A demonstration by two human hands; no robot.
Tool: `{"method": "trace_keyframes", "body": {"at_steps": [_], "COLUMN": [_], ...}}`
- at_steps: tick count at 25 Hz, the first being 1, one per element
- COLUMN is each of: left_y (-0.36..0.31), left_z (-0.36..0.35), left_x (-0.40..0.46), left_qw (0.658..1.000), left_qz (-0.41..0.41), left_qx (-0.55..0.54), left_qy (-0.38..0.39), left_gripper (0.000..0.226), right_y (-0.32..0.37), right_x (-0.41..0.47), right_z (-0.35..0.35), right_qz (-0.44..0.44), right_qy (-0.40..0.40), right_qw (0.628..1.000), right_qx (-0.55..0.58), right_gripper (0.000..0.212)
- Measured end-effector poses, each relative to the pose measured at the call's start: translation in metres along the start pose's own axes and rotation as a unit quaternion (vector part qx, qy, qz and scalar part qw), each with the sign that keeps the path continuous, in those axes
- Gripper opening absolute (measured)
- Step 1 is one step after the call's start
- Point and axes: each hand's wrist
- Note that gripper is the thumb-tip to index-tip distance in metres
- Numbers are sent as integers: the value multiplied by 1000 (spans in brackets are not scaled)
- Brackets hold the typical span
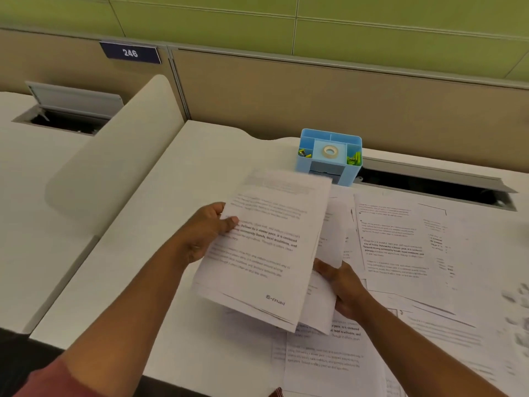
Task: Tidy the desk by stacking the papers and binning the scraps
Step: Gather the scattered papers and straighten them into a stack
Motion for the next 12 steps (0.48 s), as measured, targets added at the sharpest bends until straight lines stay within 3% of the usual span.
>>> {"method": "trace_keyframes", "body": {"at_steps": [5,9,12], "left_y": [38,50,56], "left_z": [-24,-43,-58], "left_x": [5,-3,-7], "left_qw": [988,990,993], "left_qz": [64,88,105], "left_qx": [132,108,56], "left_qy": [-51,-15,21], "left_gripper": [27,31,41], "right_y": [5,8,11], "right_x": [-24,-33,-39], "right_z": [0,3,-2], "right_qz": [-1,-2,7], "right_qy": [10,27,50], "right_qw": [1000,1000,999], "right_qx": [15,-6,-14], "right_gripper": [38,52,47]}}
Point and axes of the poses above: each hand's wrist, its own x-axis towards the middle knuckle, its own z-axis out of the back of the hand, y = z × x, and after that the axes turned 3 degrees about x, right-handed
